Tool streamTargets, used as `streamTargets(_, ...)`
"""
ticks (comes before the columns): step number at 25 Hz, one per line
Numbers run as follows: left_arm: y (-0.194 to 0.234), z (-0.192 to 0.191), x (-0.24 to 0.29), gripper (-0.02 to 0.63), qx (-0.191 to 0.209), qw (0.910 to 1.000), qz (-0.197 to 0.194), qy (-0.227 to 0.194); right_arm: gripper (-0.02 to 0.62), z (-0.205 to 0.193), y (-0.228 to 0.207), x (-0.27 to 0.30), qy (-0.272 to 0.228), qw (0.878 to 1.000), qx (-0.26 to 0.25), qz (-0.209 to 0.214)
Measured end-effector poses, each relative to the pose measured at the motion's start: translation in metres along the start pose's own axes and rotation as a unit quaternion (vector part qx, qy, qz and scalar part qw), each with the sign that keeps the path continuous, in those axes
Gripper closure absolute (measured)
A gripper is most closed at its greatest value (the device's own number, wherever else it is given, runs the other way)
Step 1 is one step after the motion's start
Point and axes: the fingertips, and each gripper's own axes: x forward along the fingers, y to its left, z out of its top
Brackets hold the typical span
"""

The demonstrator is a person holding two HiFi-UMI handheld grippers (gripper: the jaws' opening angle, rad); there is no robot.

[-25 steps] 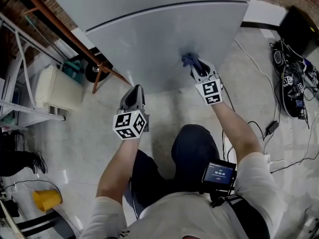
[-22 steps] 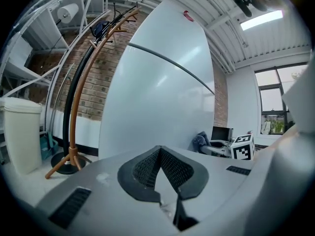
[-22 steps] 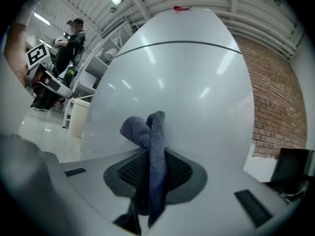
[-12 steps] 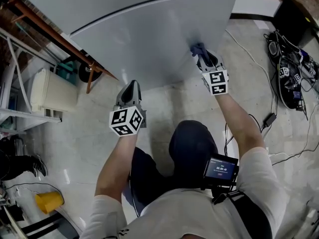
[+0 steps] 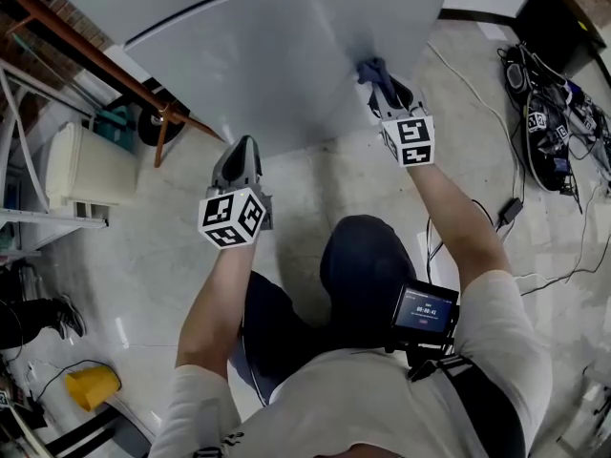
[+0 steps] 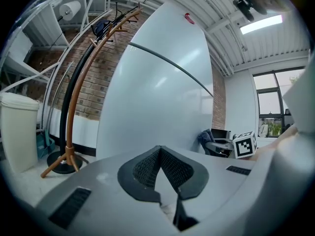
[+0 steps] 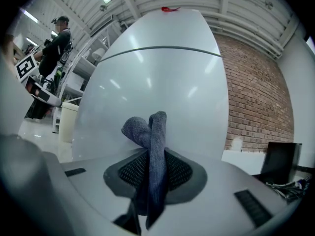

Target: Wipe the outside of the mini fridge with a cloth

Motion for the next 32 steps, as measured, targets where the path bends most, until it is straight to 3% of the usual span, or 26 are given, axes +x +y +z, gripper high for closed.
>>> streamTargets(4,0.009,0.023,-0.002,0.603,-0.003,1.0000,0.003,0.000,0.508,0.035,0.006,0.000,-0.008,1.000,0.003,0.008)
streamTargets(12,-0.015,0.132,-0.022,0.603,-0.006,0.9995,-0.003,0.031,0.508,0.134,0.000,-0.028,0.031,0.999,0.028,0.030)
streamTargets(17,-0.049,0.230,-0.041,0.603,0.000,0.9992,-0.021,0.034,0.508,0.237,-0.032,-0.052,0.038,0.999,0.025,0.028)
streamTargets(23,-0.083,0.358,-0.068,0.603,0.004,0.9994,-0.019,0.027,0.508,0.387,-0.075,-0.090,0.018,0.999,0.022,0.028)
streamTargets(28,-0.117,0.459,-0.102,0.603,0.009,0.9991,-0.031,0.025,0.508,0.509,-0.086,-0.146,-0.001,0.999,0.032,0.042)
streamTargets(32,-0.142,0.529,-0.130,0.603,0.023,0.9984,-0.051,-0.004,0.508,0.586,-0.087,-0.190,-0.028,0.998,0.044,0.044)
